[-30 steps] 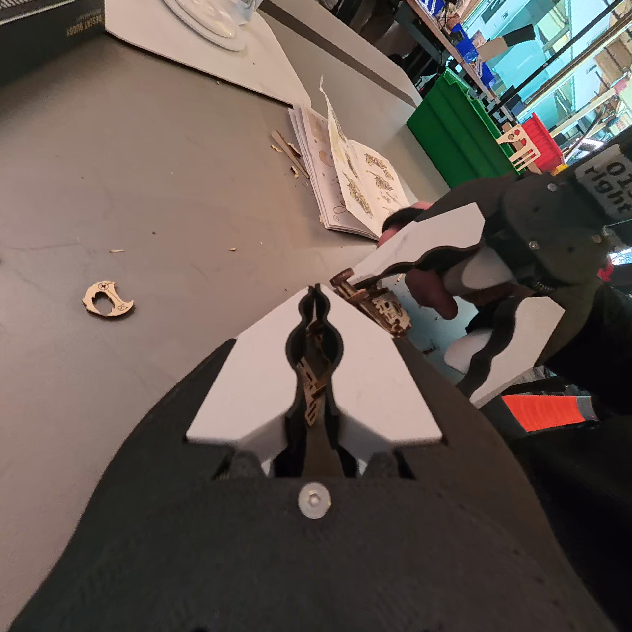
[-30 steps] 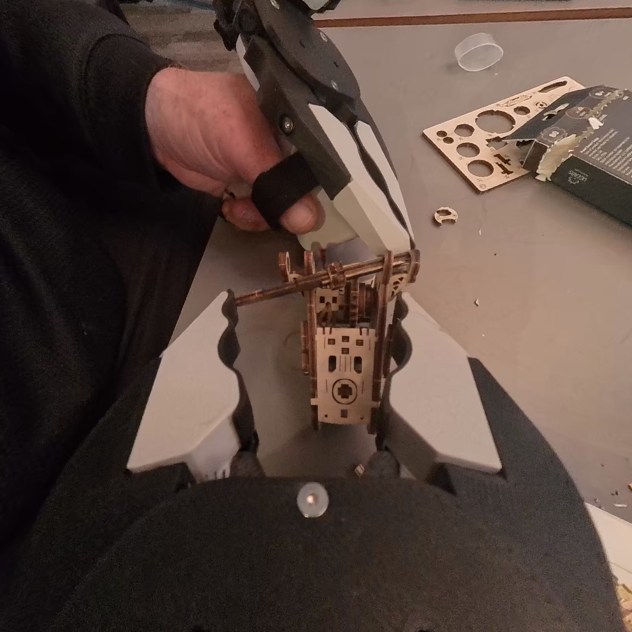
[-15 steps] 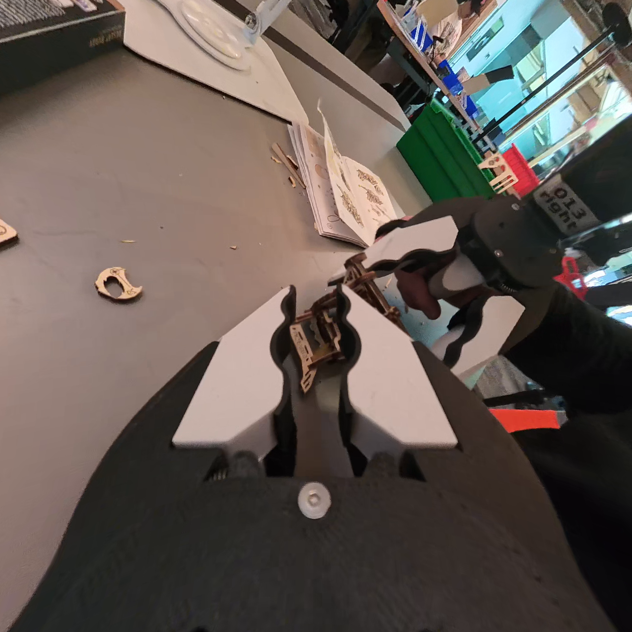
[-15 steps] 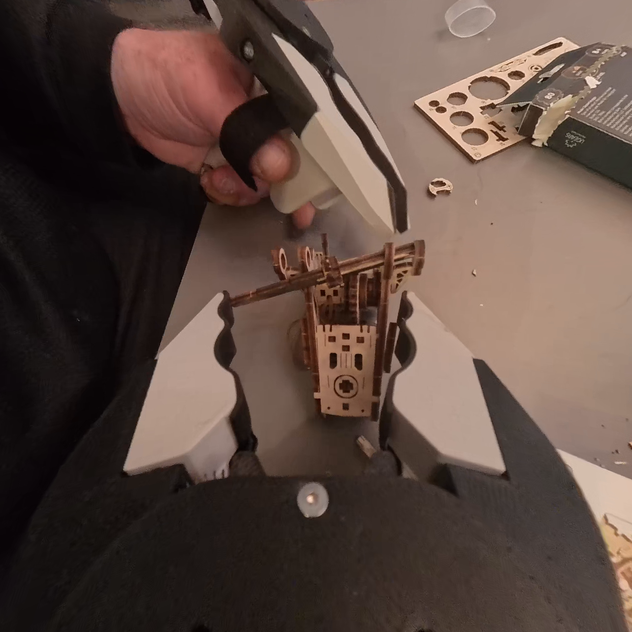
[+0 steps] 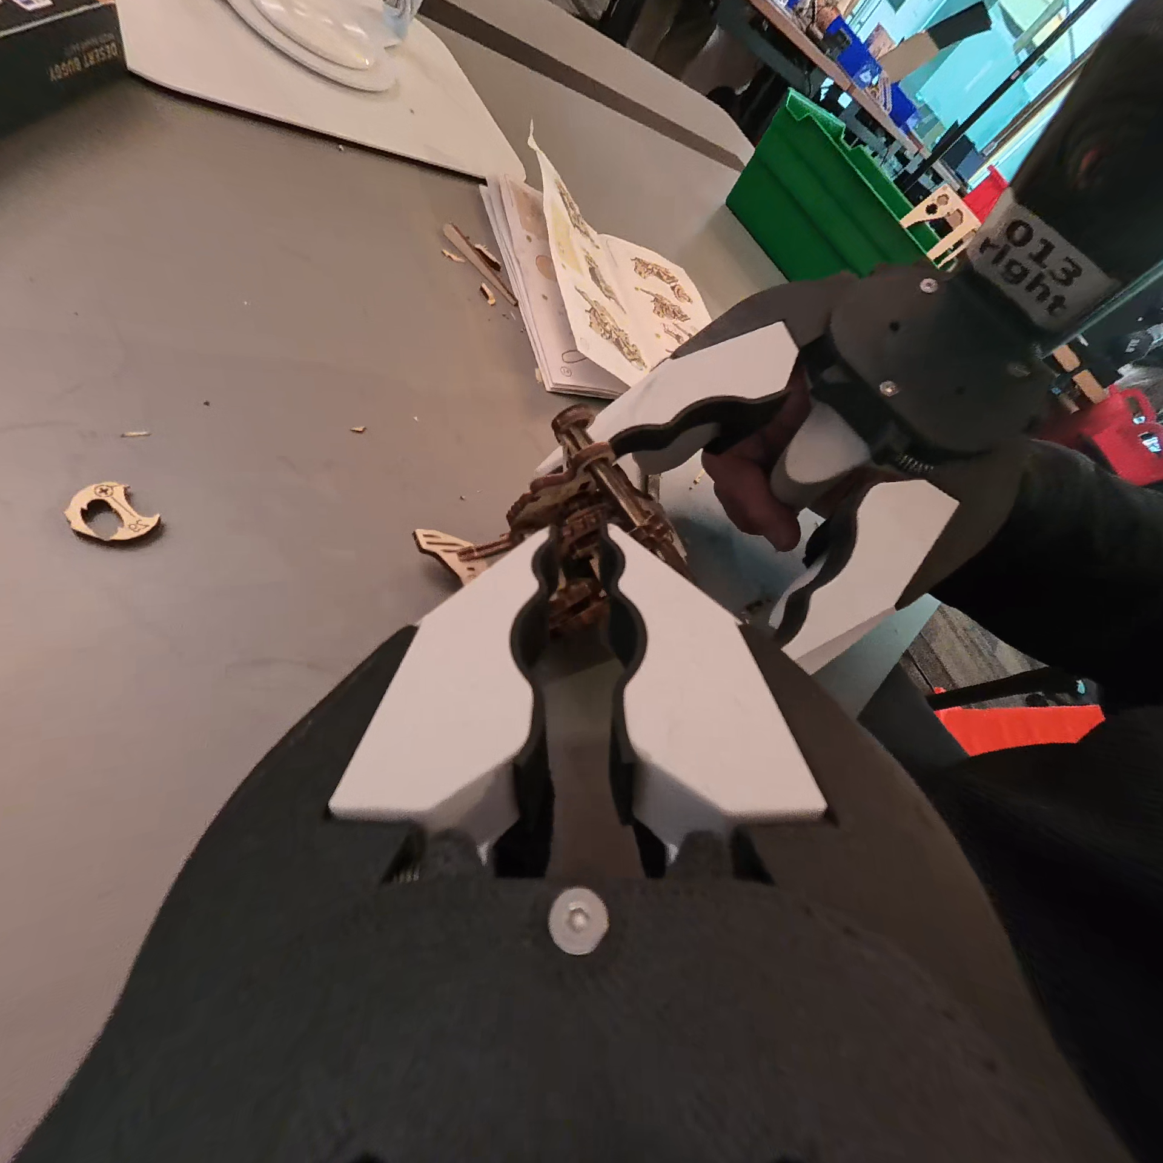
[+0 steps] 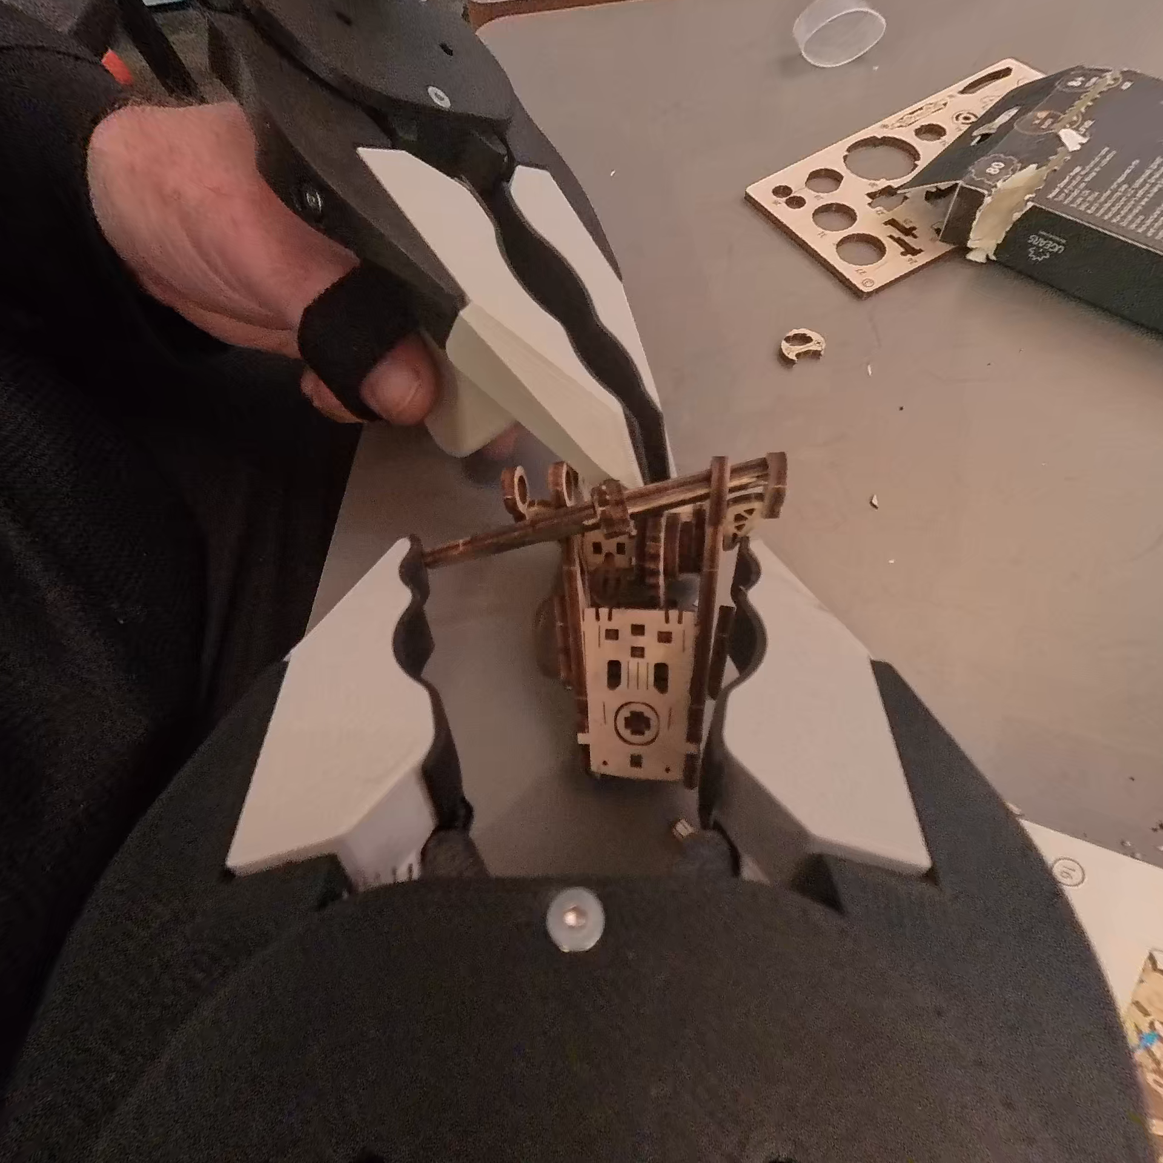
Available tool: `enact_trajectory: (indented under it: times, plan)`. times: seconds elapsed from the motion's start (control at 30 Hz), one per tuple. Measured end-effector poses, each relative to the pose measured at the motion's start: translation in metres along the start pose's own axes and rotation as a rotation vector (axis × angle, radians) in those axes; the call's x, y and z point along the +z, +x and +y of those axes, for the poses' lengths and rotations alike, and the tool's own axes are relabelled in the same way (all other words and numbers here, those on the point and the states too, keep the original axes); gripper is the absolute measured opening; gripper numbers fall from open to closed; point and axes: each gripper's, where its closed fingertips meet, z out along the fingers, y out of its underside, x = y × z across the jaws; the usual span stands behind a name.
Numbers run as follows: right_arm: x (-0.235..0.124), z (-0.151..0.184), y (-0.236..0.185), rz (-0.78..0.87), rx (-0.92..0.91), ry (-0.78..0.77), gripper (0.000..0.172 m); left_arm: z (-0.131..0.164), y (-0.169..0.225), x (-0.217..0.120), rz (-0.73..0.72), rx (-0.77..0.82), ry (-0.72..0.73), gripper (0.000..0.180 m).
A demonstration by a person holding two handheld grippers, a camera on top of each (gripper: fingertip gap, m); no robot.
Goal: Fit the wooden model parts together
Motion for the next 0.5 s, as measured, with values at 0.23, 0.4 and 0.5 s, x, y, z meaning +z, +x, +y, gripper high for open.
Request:
enact_trajectory:
  times: [0.23,0.4,0.5]
  plan:
    - [0.009,0.0,-0.003,0.012,0.0,-0.015,0.105,0.006,0.004,0.003,0.026,0.008,-0.032,0.016]
    - [0.009,-0.002,0.002,0.031,0.018,0.008,0.105,0.004,0.007,0.006,0.019,0.034,-0.047,0.006]
    - [0.009,-0.004,0.002,0.033,0.029,0.022,0.106,0.007,0.01,0.008,0.032,0.028,-0.058,0.002]
